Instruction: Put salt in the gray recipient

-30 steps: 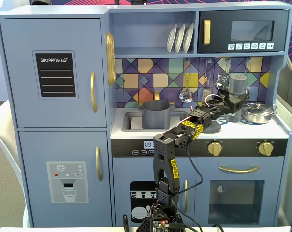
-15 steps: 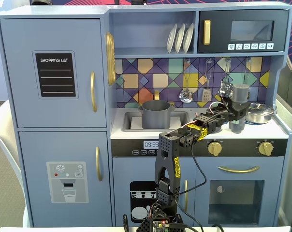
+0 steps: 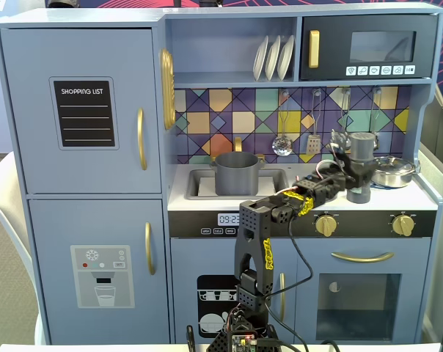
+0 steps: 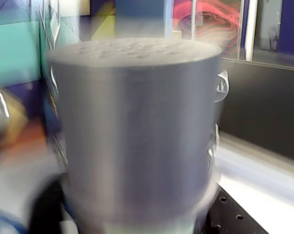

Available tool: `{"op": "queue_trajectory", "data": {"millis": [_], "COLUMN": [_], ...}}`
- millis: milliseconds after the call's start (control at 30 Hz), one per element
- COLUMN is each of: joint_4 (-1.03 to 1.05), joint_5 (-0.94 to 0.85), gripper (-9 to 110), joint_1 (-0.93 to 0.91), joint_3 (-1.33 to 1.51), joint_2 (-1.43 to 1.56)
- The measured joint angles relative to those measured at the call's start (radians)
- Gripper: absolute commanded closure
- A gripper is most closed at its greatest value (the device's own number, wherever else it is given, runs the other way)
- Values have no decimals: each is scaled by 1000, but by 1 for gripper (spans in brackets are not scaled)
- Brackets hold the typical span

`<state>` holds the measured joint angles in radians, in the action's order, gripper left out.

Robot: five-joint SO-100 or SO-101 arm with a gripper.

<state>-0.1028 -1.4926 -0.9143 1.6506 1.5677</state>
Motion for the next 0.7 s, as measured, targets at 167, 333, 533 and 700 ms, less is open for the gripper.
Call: {"op": "queue_trajectory", "data": {"millis": [167, 333, 533, 700], "joint_4": [2, 123, 545, 1080], "joint_5": [-2, -2, -92, -103], "gripper": [45, 60, 101, 101], "joint_1": [-18, -23, -44, 167], "joint_3": [51, 121, 241, 331], "joint_2": [28, 166, 571, 1006]}}
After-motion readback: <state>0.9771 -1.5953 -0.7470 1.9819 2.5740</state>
